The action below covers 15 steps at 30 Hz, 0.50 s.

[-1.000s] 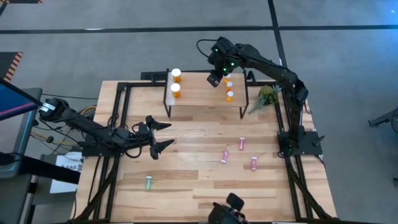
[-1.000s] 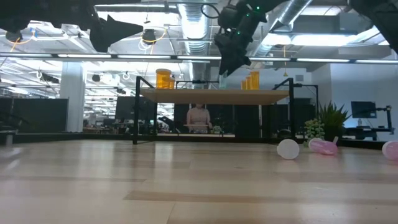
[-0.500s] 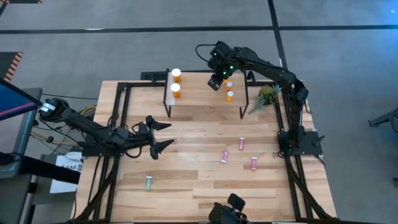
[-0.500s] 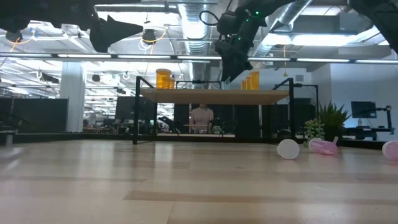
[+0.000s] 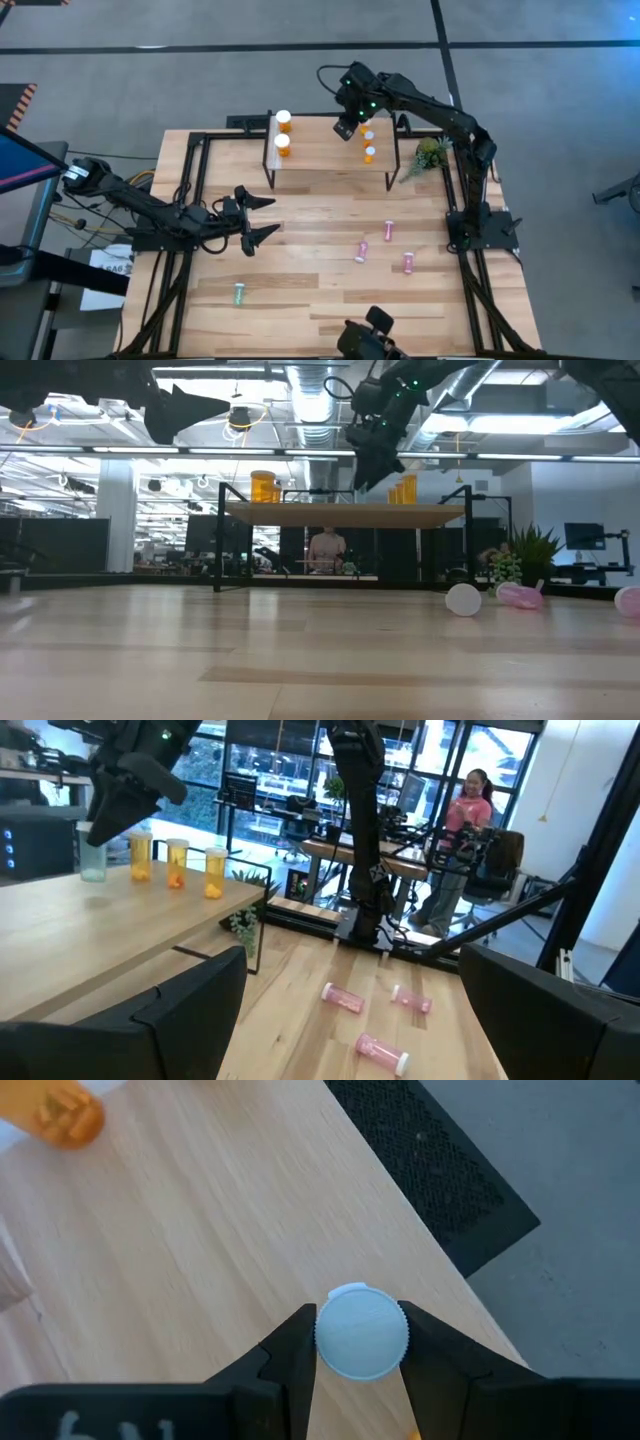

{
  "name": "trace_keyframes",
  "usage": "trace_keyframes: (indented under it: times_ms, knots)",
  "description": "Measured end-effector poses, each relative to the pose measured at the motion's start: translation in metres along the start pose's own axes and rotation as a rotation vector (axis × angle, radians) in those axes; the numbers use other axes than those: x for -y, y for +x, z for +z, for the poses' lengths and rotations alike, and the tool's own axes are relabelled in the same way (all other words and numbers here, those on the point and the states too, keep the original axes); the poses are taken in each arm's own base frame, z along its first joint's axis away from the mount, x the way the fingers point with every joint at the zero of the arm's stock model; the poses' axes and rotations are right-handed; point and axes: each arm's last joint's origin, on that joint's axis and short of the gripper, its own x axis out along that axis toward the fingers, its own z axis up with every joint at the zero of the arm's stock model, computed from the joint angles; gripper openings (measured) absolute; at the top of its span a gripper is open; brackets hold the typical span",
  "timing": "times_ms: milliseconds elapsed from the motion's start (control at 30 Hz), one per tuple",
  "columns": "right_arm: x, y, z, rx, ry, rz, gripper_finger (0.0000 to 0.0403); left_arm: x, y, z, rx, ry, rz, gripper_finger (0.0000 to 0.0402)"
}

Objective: Pick and place medicine bottles onto shelf by color
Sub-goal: Put the top blue pill bottle on the shelf

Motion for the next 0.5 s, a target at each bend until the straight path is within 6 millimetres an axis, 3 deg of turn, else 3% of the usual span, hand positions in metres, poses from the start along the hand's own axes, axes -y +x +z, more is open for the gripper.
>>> trace_keyframes:
  times_ms: [500]
  knots:
    - [0.0091,-0.0009,-0.0047,-0.044,0.027,-0.008,0.015,0.0001,0.0,0.0,0.0,0.0,0.0,0.0352]
